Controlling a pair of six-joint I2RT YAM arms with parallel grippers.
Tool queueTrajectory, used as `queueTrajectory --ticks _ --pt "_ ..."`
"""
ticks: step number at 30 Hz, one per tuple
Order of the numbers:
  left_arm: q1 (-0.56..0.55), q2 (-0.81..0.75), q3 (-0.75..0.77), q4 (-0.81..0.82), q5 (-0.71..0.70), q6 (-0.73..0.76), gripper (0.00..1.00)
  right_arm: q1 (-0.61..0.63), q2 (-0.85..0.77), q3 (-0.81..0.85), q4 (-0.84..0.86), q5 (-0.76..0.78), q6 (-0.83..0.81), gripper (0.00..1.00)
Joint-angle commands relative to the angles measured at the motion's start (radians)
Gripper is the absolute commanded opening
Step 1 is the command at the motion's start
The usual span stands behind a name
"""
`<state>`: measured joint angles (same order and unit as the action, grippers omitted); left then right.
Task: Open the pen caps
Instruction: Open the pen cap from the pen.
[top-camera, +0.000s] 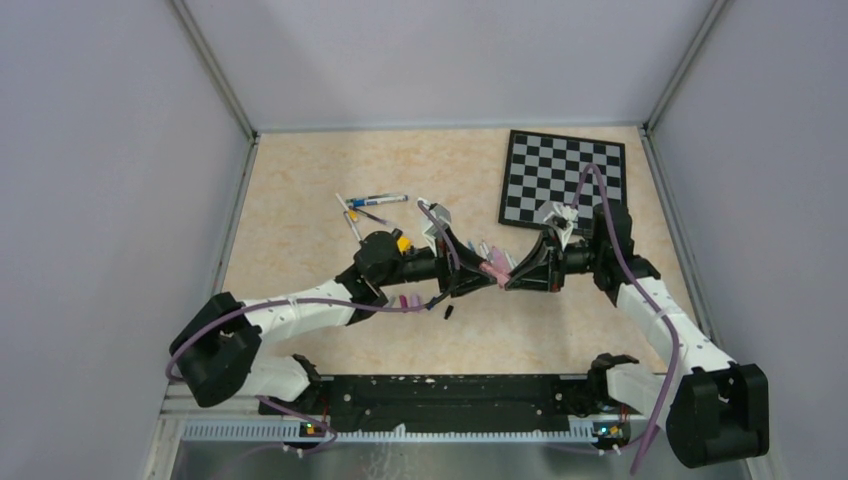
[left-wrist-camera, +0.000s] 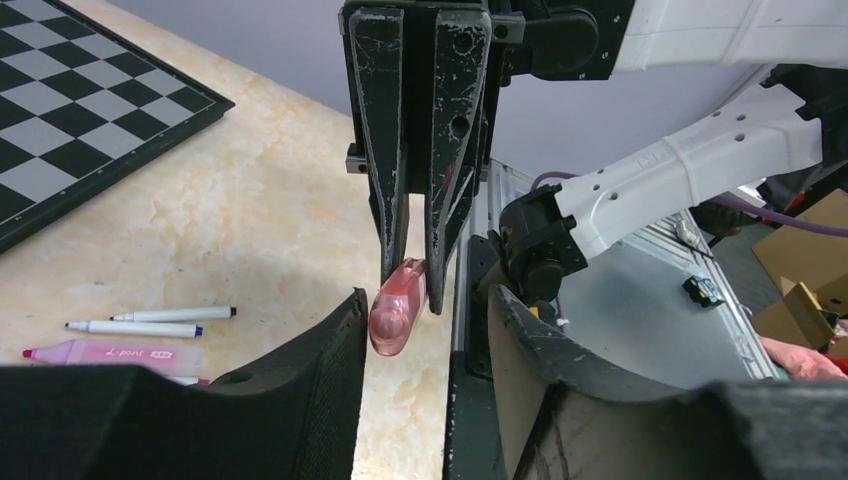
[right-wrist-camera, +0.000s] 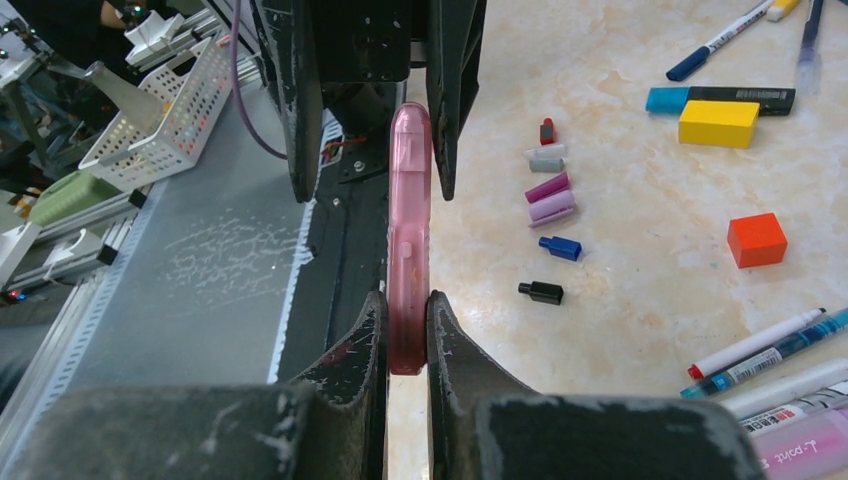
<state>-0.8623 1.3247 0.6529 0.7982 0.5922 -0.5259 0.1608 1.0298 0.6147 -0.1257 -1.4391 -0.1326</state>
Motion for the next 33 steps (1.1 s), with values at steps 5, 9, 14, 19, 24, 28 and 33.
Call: queueTrajectory --ticks 5,9,14,19,24,28,33 --pt "-0.012 0.031 0.048 0.077 -0.005 -0.006 0.37 0.013 0.006 -0.011 0.073 -0.032 0.016 0.0" --pt "-0.014 0.03 0.044 0.097 -0.012 -0.017 0.16 0.015 0.006 -0.013 0.074 -0.032 0.019 0.0" --pt "-0.014 0.027 0.04 0.104 -0.004 -0.024 0.0 0.014 0.006 -0.014 0.078 -0.027 0.023 0.0" --pt "-0.015 0.016 0.017 0.121 -0.025 -0.032 0.0 0.014 0.005 -0.016 0.116 -0.012 0.079 0.23" --pt "-0.019 0.012 0.017 0.105 -0.049 -0.024 0.0 0.017 0.008 -0.023 0.212 -0.012 0.195 0.36" --pt "-0.025 0.019 0.024 0.088 -0.062 -0.017 0.0 0.026 0.012 -0.017 0.225 -0.004 0.222 0.36" --pt "-0.029 0.019 0.028 0.074 -0.072 -0.01 0.0 0.039 0.017 -0.013 0.224 0.002 0.232 0.27"
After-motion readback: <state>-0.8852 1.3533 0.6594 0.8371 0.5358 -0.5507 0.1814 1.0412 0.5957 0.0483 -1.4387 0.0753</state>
